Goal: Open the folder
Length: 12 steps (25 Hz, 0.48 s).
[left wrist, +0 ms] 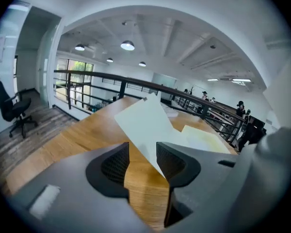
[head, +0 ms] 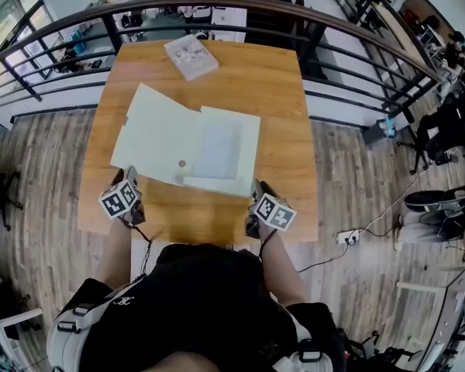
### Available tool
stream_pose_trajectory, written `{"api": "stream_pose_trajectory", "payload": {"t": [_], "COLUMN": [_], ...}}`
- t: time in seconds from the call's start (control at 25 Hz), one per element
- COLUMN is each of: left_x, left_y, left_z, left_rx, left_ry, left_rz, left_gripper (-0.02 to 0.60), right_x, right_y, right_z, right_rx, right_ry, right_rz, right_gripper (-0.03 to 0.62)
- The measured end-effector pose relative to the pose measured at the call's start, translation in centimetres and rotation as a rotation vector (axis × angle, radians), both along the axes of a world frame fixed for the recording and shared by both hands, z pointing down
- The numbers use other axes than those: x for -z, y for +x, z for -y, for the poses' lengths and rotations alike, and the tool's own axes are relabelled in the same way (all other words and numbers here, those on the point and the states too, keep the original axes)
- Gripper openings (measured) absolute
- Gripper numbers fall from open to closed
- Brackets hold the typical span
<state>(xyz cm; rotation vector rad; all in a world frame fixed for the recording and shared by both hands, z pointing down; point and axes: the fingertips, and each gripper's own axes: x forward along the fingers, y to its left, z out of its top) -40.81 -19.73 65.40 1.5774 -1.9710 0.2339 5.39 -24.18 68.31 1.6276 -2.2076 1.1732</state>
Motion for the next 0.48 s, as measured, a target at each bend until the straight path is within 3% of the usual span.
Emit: {"api": "stream_pose_trajectory", "payload": {"t": [0.24, 0.48], "left_x": [10.2, 21.2], "left_y": [1.1, 6.9], "left_z": [0.5, 0.9], "left_rx": [-0.007, -0.096], "left_ry": [0.238, 0.52], "left_rz": [0.183, 0.557], "left_gripper": [0.166, 0.143], "right_x": [9.6, 21.4], "right_y": [0.5, -1.3], "right_z": [3.4, 4.4], "right_rx": [0.027, 0.07], "right_ry": [0.313, 0.66], "right_rz": [-0.137, -0.234], "right_gripper": [0.098, 0.098]}}
